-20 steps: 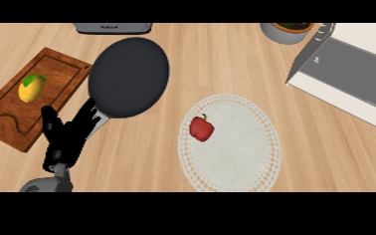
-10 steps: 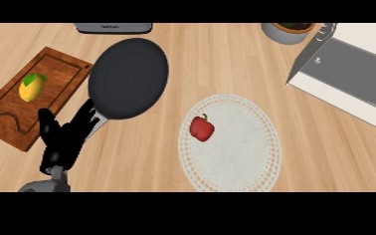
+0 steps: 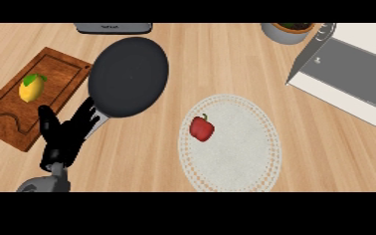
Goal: Pick the tomato from the placemat and place it in the tiered shelf
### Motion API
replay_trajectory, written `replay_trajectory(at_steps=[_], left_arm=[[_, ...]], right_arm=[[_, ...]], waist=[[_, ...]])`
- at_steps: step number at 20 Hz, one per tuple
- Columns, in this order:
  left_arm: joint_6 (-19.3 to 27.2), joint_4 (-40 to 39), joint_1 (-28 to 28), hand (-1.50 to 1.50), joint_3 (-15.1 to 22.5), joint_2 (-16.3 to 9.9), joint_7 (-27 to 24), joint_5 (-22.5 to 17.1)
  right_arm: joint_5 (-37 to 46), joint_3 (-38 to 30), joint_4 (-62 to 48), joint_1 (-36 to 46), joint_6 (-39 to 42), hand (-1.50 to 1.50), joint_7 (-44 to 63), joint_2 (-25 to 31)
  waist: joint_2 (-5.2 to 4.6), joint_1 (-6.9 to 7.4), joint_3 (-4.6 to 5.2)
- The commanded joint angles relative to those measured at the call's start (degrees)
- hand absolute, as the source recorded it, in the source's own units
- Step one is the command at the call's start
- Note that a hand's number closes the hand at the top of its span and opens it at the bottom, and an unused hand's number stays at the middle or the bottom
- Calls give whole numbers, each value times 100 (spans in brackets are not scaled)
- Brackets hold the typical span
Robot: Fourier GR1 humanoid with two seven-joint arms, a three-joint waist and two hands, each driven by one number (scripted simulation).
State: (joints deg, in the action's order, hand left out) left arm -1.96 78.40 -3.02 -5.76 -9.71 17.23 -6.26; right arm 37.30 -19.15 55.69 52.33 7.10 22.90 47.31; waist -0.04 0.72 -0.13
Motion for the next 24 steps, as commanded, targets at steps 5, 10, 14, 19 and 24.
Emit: replay_trajectory(at_steps=[5,10,14,19,24], left_arm=[[136,-289,-320,0,-23,85,134,102],[86,43,23,0,92,113,88,153],[83,-226,5,0,-17,47,-171,213],[-58,-263,114,0,-134,35,-212,27],[-84,-12,-17,0,-12,22,49,52]], right_arm=[[-12,107,-80,16,134,150,-196,35],[-173,-435,-507,292,-497,150,-32,12],[-430,-715,-419,334,-839,-150,62,-144],[-1036,-1147,-222,572,-752,-150,306,-161],[-1469,-1668,-414,808,-1303,-150,276,-202]], waist=[[-2,-51,16],[-11,14,11],[-8,-20,14],[9,-45,17],[7,-20,13]])
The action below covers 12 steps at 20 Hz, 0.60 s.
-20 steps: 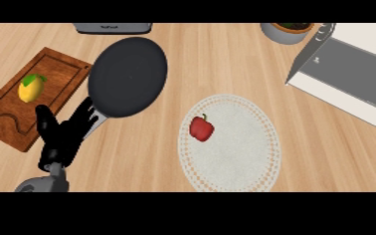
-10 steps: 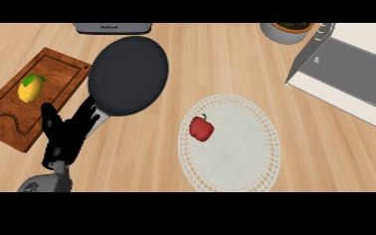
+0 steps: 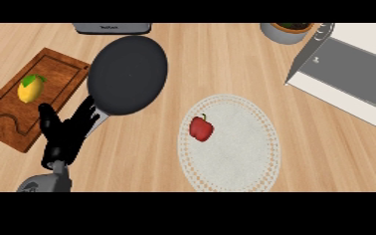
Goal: Pick the tomato from the placemat and place it in the tiered shelf
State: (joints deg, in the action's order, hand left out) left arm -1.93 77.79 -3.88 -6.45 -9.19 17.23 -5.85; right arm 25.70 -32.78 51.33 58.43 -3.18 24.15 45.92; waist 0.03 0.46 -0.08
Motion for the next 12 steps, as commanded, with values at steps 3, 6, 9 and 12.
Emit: replay_trajectory(at_steps=[3,6,9,12], left_arm=[[83,24,-81,0,76,34,275,74],[21,142,224,0,74,68,69,52],[-81,11,158,0,-63,-75,21,-19],[40,146,307,0,-11,83,-35,7]], right_arm=[[-274,-467,4,62,-721,-150,58,141],[-153,-459,190,32,-834,-150,272,556],[-75,-788,-130,-258,-1109,-150,194,992],[-386,-1398,-263,-435,-1100,-150,112,1535]], waist=[[-7,-9,7],[5,-18,10],[-11,-25,9],[1,-65,2]])
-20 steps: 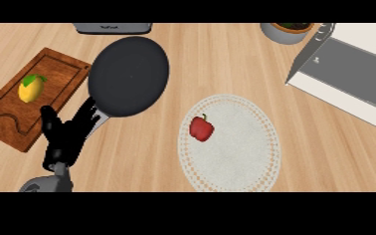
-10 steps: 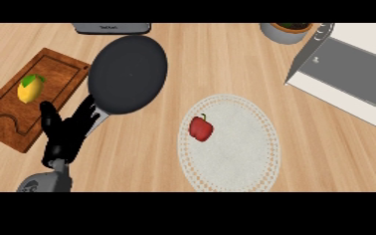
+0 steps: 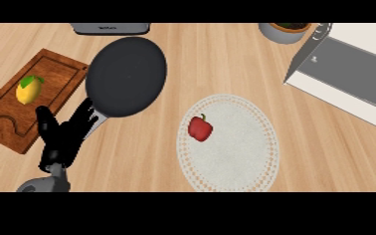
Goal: Pick the tomato from the placemat and place it in the tiered shelf
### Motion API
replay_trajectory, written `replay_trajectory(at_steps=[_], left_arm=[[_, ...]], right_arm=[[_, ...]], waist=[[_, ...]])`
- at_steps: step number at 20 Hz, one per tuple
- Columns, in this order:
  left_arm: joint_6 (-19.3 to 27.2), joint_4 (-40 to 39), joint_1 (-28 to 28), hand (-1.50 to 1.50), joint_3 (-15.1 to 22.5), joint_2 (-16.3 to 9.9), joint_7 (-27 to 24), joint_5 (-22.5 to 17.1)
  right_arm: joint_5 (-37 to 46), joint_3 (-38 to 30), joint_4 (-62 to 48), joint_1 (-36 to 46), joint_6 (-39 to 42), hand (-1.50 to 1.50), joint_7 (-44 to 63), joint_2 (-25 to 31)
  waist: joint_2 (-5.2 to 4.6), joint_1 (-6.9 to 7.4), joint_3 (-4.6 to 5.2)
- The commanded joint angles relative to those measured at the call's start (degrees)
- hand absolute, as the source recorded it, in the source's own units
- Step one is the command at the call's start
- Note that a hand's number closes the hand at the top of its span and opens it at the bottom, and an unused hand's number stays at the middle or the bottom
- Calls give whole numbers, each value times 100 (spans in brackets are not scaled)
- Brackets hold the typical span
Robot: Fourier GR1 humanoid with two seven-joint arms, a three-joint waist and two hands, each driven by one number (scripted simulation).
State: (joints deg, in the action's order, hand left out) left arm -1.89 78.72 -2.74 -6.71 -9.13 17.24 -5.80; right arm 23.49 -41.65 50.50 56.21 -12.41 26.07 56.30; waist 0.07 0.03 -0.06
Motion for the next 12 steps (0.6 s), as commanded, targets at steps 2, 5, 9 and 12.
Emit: replay_trajectory(at_steps=[2,5,9,12], left_arm=[[8,118,208,0,12,-31,-5,63],[50,2,-72,0,-39,10,274,-40],[-5,16,205,0,-11,72,1,-3],[-3,176,110,0,-25,-4,279,-31]], right_arm=[[-360,-712,91,-508,-91,-150,103,550],[-832,-1177,249,-927,134,-150,91,559],[-1326,-1681,590,-1828,919,-150,28,742],[-1620,-2132,139,-2182,1295,-150,-335,1172]], waist=[[13,-59,2],[15,-90,3],[22,-105,4],[14,-80,1]])
